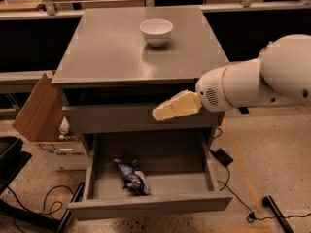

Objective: Place blue chip bag into middle drawer

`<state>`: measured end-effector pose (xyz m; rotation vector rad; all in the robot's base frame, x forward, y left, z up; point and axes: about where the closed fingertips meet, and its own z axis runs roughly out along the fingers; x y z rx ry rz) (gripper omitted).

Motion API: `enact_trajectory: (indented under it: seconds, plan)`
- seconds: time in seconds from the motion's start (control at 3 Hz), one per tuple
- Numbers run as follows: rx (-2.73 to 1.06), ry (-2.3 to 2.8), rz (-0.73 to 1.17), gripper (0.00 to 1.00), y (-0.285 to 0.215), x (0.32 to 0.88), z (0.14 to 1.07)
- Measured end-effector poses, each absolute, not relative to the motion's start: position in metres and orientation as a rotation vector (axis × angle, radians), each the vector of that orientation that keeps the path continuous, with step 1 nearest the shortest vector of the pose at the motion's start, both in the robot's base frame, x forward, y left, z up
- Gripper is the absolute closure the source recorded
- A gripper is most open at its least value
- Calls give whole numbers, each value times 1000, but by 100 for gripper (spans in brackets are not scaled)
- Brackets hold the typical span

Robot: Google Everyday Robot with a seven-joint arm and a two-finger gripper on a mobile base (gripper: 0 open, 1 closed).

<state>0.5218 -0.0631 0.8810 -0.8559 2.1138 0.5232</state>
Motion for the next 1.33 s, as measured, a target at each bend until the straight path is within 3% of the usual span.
enact_trajectory:
  seconds: [0.67,1.33]
  plan:
    - [-967,2143,505,0,-68,541,880]
    - [-1221,2217,318,0,-102,579,922]
